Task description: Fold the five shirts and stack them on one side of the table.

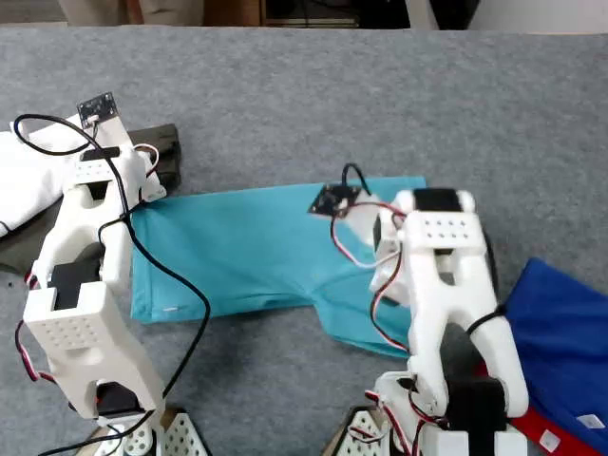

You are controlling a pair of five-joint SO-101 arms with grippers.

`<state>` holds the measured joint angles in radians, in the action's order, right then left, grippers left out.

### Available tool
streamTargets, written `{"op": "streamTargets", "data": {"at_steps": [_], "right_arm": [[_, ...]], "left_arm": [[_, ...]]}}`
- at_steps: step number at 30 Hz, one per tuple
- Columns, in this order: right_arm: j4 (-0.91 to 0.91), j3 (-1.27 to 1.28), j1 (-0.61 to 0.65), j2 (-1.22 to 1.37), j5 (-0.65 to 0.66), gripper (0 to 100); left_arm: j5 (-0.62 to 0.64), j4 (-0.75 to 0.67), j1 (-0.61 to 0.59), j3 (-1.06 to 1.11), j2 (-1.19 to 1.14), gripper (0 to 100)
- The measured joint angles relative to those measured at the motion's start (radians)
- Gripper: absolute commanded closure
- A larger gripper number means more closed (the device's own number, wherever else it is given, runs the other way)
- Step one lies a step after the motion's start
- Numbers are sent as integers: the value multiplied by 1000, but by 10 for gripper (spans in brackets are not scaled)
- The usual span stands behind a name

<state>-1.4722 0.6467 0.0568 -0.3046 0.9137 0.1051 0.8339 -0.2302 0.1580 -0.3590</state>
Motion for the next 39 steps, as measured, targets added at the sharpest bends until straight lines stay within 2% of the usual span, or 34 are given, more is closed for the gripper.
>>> {"op": "streamTargets", "data": {"at_steps": [4,12,17,26,30,32,36,39], "right_arm": [[9,-3,-9,8,15,992],[288,100,-101,281,17,991],[235,9,-158,367,17,991],[-2,-344,-293,264,17,991],[-5,-479,-285,272,14,990],[-2,-543,-250,316,-29,990],[2,-686,-167,483,-120,990],[2,-827,-158,649,-172,990]], "left_arm": [[0,0,0,0,0,982],[0,0,0,0,0,982],[0,0,0,0,0,982],[0,0,0,0,0,982],[0,0,0,0,0,982],[0,-3,0,0,0,982],[0,-3,-3,0,0,982],[0,-3,-3,0,0,982]]}}
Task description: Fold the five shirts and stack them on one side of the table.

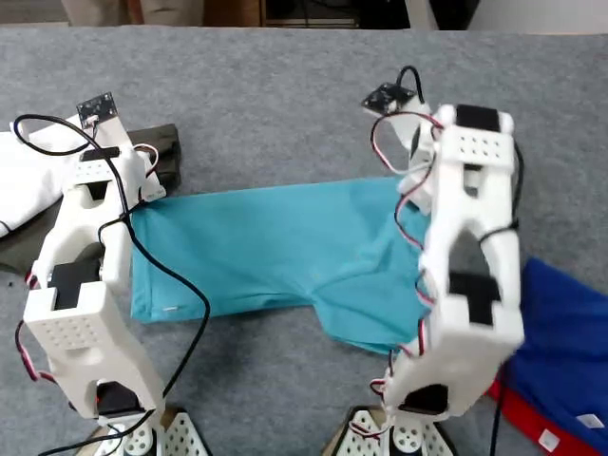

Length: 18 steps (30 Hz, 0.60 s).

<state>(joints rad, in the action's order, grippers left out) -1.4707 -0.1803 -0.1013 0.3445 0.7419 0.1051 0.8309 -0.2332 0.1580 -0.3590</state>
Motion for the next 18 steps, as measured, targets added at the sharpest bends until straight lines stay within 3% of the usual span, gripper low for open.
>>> {"op": "streamTargets", "data": {"at_steps": [8,18], "right_arm": [[-25,-503,-44,516,-25,990],[-276,-1235,-74,879,-25,990]], "left_arm": [[0,-14,0,3,0,982],[0,-55,0,29,2,982]]}}
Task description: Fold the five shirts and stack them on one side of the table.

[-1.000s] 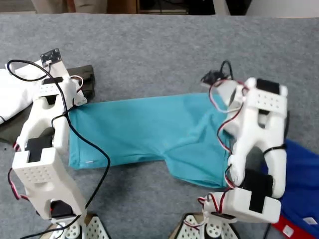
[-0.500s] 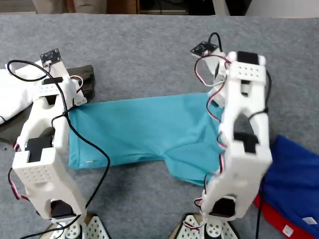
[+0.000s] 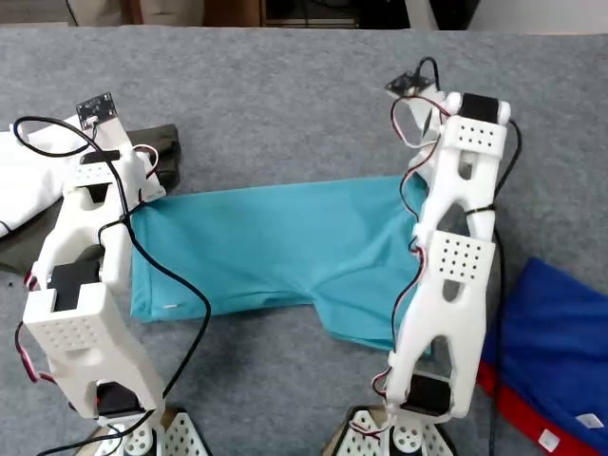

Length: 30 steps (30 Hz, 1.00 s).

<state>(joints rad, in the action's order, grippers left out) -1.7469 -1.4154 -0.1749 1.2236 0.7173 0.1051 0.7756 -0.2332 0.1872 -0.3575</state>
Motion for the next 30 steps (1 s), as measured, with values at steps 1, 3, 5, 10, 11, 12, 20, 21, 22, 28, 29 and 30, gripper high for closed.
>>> {"op": "streamTargets", "data": {"at_steps": [1,3,5,10,11,12,20,21,22,28,29,30], "right_arm": [[-11,-44,0,5,0,990],[-18,-97,0,3,0,990],[-18,-109,-2,0,0,990],[-21,-34,-18,-110,0,993],[-21,8,-21,-157,11,993],[-21,55,-21,-209,26,993],[-21,646,-21,-718,198,993],[-20,738,-21,-787,235,992],[-12,833,-21,-853,272,991],[173,1424,-20,-1208,410,990],[201,1519,-20,-1257,425,990],[229,1617,-14,-1307,436,990]], "left_arm": [[0,0,0,0,0,982],[0,0,0,0,0,982],[0,0,0,2,5,982],[0,0,0,5,6,982],[0,0,0,5,6,982],[0,0,0,5,6,982],[0,-2,0,5,6,982],[0,-2,0,5,6,982],[0,-2,0,5,6,982],[0,-2,0,6,6,982],[0,-2,0,6,6,982],[0,-2,0,6,6,982]]}}
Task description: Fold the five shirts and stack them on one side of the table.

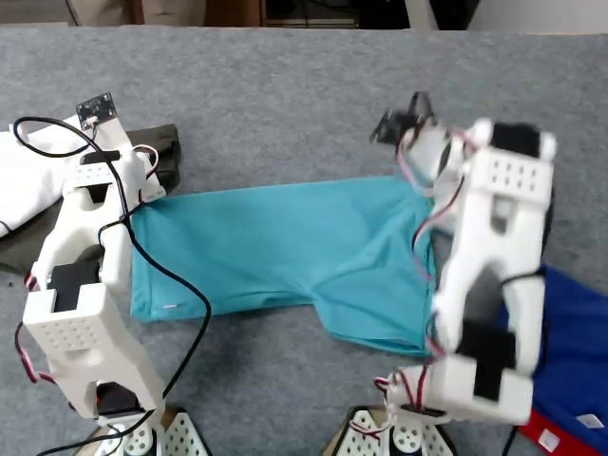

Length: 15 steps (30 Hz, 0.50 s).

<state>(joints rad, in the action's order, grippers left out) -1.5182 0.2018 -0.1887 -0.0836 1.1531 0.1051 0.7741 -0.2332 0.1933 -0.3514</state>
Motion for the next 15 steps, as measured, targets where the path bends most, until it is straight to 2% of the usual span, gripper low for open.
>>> {"op": "streamTargets", "data": {"at_steps": [2,7,15], "right_arm": [[43,170,23,-89,12,984],[91,529,132,-307,58,872],[94,885,327,-715,66,864]], "left_arm": [[0,0,0,0,0,982],[0,0,0,0,0,982],[0,0,0,0,0,982]]}}
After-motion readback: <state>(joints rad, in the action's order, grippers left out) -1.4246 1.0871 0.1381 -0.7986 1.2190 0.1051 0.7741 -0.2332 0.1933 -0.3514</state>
